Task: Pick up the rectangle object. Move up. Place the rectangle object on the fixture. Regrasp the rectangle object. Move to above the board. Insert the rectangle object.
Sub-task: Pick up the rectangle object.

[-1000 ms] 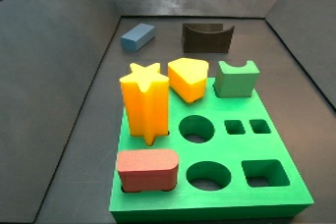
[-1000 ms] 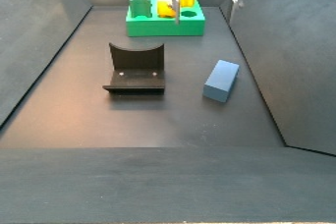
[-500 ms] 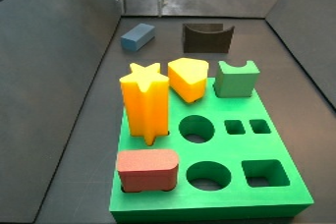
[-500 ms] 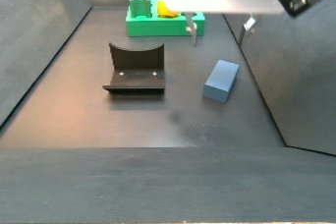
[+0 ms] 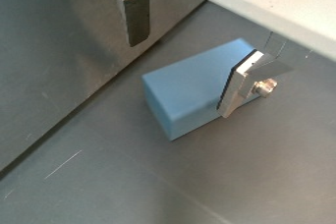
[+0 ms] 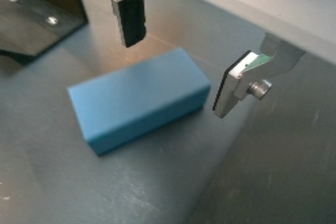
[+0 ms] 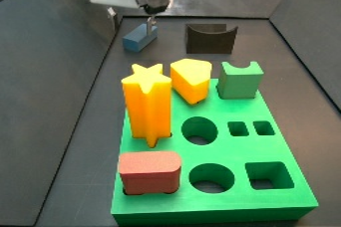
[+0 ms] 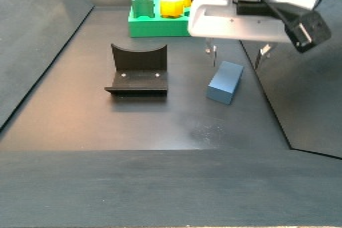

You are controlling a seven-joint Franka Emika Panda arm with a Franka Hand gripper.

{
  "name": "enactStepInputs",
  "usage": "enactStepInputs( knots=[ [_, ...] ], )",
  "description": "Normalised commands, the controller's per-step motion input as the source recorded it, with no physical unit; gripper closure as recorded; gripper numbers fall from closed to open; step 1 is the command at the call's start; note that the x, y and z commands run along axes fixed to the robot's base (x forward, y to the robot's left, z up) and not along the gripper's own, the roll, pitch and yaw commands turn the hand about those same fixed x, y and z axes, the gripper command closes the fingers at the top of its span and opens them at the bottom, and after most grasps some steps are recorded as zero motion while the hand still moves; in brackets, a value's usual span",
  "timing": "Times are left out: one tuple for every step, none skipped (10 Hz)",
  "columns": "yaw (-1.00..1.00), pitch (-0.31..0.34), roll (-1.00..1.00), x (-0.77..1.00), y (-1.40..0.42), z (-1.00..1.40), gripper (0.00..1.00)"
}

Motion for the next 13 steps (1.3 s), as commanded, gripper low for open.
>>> enactStepInputs(
  knots=[
    [-0.31,-0.134,-0.06,-0.14,-0.03,-0.41,0.0],
    [-0.3,-0.18,-0.11,0.0,-0.03,-0.41,0.0],
    [-0.28,-0.203,-0.13,0.0,-0.05,-0.47,0.0],
    [-0.34,-0.196,-0.05,-0.07,-0.09,-0.68,0.0],
    [-0.34,-0.211,-0.03,-0.13,-0.13,-0.81,0.0],
    [0.0,0.0,0.0,0.0,0.0,-0.03,0.0],
    [0.0,0.004,0.0,0.0,0.0,0.0,0.0],
    [0.0,0.0,0.0,0.0,0.0,0.0,0.0],
    [0.0,0.0,0.0,0.0,0.0,0.0,1.0],
    [0.0,0.0,0.0,0.0,0.0,0.0,1.0],
    [0.0,0.0,0.0,0.0,0.0,0.0,1.0],
    [0.0,0.0,0.0,0.0,0.0,0.0,1.0],
    [0.0,0.0,0.0,0.0,0.0,0.0,1.0]
  ],
)
